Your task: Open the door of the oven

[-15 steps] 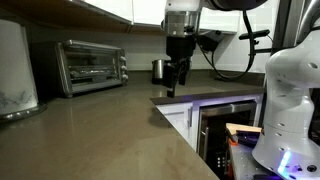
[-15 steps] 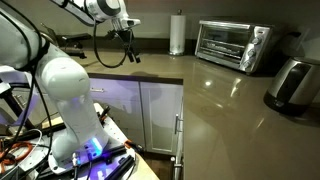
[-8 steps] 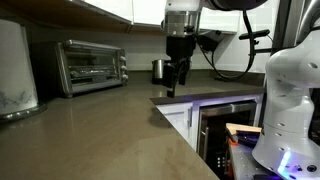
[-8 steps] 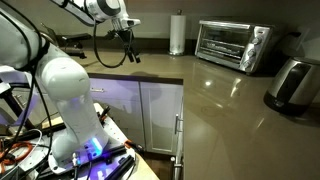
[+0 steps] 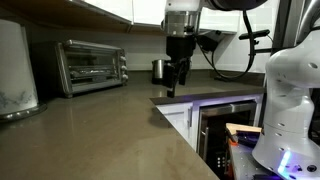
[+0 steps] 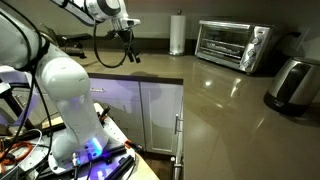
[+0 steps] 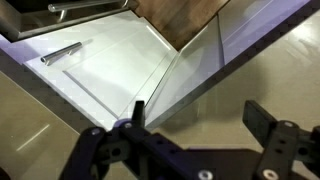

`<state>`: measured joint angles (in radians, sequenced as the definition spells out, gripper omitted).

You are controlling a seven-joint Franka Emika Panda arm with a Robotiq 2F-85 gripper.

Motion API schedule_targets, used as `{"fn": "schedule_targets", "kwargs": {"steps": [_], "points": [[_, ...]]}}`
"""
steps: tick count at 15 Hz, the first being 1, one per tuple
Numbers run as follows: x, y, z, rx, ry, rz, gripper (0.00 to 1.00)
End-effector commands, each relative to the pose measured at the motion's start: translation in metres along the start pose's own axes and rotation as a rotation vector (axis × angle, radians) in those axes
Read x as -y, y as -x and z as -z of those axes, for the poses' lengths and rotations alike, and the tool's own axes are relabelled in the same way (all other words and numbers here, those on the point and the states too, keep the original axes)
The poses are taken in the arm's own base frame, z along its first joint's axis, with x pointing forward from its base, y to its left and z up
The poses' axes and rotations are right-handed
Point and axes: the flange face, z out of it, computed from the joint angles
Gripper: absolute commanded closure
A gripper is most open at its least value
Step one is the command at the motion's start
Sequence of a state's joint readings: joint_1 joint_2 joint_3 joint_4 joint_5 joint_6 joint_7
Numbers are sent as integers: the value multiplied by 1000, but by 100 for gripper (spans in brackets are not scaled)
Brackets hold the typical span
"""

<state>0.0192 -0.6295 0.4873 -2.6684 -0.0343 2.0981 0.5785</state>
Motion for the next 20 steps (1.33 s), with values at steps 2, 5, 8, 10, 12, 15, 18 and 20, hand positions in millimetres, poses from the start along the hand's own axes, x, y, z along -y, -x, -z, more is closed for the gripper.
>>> {"fn": "schedule_targets", "kwargs": {"steps": [2, 5, 8, 10, 12, 15, 18, 20], "points": [[-5, -3, 2, -12, 4, -2, 0], [-29, -13, 9, -71, 49, -17, 0], [-57, -25, 14, -138, 109, -47, 0], [-73, -33, 20, -189, 118, -69, 0], [-83, -45, 27, -257, 96, -85, 0], [-93, -64, 39, -380, 53, -75, 0], [-106, -84, 48, -517, 15, -55, 0], [-119, -98, 50, -584, -9, -54, 0]]}}
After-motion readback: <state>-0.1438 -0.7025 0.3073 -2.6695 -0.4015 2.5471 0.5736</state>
